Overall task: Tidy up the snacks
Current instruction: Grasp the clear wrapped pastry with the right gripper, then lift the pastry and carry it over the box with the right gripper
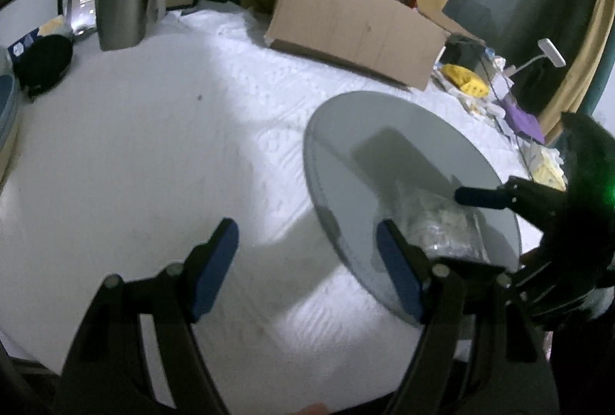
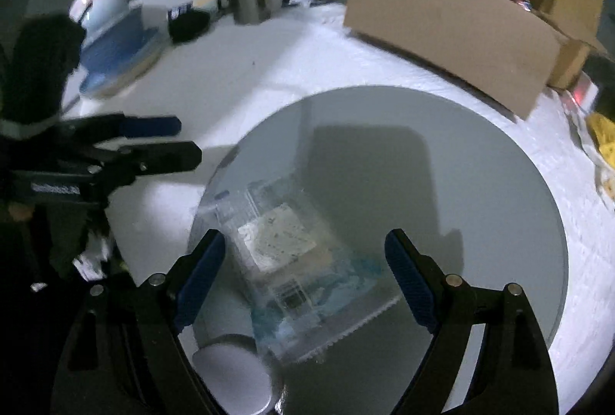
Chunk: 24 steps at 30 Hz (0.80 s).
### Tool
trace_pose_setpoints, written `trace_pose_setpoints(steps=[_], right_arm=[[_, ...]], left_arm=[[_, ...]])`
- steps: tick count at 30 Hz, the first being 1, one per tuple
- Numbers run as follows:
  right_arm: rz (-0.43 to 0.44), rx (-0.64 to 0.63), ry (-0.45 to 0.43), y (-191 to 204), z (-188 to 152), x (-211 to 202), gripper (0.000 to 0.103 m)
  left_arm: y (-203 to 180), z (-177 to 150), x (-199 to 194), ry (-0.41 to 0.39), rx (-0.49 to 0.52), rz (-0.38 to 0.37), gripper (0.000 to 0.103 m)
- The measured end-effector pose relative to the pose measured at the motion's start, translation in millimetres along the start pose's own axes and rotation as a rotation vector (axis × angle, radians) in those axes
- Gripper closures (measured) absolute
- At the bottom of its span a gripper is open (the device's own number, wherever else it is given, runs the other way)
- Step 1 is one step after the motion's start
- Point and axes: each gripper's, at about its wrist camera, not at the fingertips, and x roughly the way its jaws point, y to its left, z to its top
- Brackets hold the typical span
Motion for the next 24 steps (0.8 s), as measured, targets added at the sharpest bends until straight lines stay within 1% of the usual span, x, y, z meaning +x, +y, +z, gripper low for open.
trace_pose_setpoints(steps=[2,4,6,10,12,24], right_arm=[[-0.013,-0.016,0.016,2.7,2.0,8.9,0.016],[-0.036,-0.011,0.016,2.0,4.1,15.1,0.02],[-0.037,-0.005,0.0,-1.3,8.1,14.0,0.04],[-0.043,0.046,-0.009,-16.1,12.7,16.8,0.041],[-0.042,0.076,-0.021,-24.5,14.8,15.2,0.043],[-0.066,0.159,-0.131,-64.5,42.8,-9.0,0.044]], left_arm=[[-0.1,1.9,-0.1,-0.004,0.0,-0.002,0.028],[-0.8,4.5,0.3,-0.008,0.008,0.001,0.028],[-0.6,7.2,1.5,-0.008,0.012,0.004,0.028],[-0.9,16.4,4.0,-0.013,0.016,0.006,0.028],[-1.8,22.6,4.9,-0.02,0.023,0.006,0.028],[-13.1,73.2,16.4,-0.082,0.07,-0.004,0.028]])
